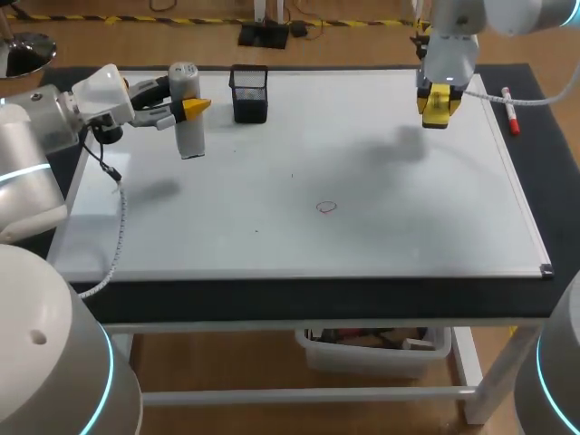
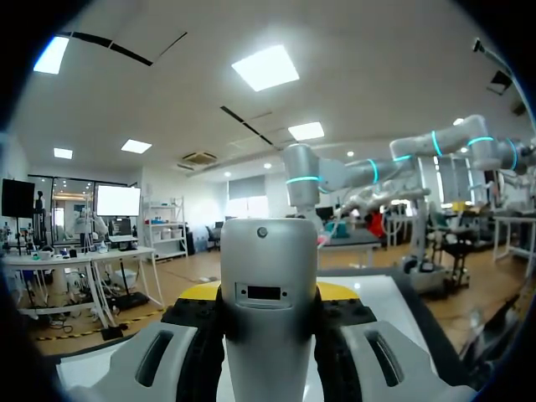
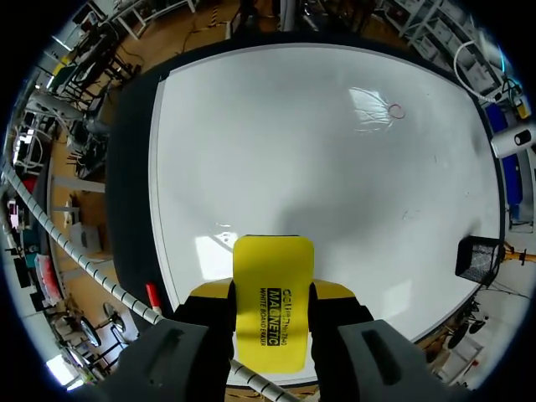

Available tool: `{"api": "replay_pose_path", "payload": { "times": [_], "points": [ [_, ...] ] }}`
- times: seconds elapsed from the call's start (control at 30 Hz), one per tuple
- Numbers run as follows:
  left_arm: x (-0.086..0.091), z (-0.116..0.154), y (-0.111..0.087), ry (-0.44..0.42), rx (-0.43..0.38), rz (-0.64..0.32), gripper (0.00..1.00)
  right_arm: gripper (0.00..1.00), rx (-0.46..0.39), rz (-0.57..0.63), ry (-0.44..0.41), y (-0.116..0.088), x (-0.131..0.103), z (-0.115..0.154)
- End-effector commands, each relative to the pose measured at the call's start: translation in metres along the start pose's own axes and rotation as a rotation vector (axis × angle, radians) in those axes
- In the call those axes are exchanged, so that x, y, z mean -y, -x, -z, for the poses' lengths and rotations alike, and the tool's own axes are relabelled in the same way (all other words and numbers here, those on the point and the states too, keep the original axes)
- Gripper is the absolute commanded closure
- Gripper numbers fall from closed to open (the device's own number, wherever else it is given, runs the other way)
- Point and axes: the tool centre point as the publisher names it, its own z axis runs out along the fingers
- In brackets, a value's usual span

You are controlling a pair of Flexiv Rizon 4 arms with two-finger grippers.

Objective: Pick up the inspection probe, press it on each red-marked spot on the whiteboard one by one, put down the probe, pick up the eraser, and wipe off all the red marks.

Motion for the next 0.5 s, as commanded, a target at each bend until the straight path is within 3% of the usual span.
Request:
{"api": "replay_pose_path", "payload": {
  "times": [0.03,0.5],
  "points": [
    [0.0,0.0,0.0,-0.004,0.0,-0.002,1.0,1.0,-0.002,0.003,0.0,-0.001,0.001,0.001],
    [0.016,-0.063,-0.075,-0.022,-0.224,-0.07,1.0,1.0,-0.002,0.003,0.0,-0.001,0.001,0.001]
  ]
}}
